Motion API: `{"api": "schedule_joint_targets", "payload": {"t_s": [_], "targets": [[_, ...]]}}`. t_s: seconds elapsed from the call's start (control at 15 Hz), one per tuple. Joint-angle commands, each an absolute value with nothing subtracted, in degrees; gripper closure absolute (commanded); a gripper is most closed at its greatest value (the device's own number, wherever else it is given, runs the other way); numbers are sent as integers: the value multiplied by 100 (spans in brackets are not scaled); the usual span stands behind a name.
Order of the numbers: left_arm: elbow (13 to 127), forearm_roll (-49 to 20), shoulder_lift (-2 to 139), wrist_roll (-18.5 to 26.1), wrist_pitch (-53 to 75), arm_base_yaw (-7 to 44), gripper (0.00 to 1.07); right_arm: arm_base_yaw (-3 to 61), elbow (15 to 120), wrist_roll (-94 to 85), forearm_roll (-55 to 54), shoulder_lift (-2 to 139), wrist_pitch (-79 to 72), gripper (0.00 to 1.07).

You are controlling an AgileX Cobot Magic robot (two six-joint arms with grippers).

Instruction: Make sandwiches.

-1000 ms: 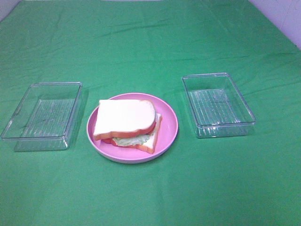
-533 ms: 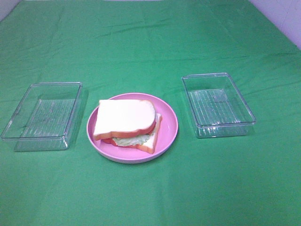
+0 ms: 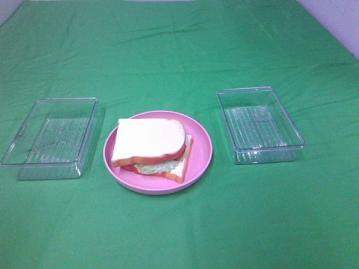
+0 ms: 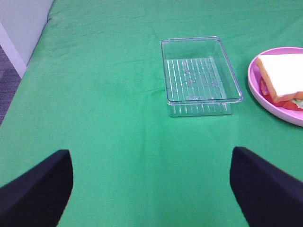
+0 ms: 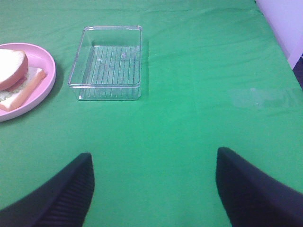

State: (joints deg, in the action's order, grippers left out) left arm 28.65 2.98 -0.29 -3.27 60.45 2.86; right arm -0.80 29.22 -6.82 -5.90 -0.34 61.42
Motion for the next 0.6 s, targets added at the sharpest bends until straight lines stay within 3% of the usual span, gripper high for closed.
{"api": "schedule_joint_targets", "payload": {"t_s": [0.07,0.6], "targets": [[2859,309,-166,-298,5976,126,22,-97,2899,-779,-619,-115,6079,38],[2859,344,-143,-292,5976,126,22,-97,2899,-779,-630,-115,6079,38]]}}
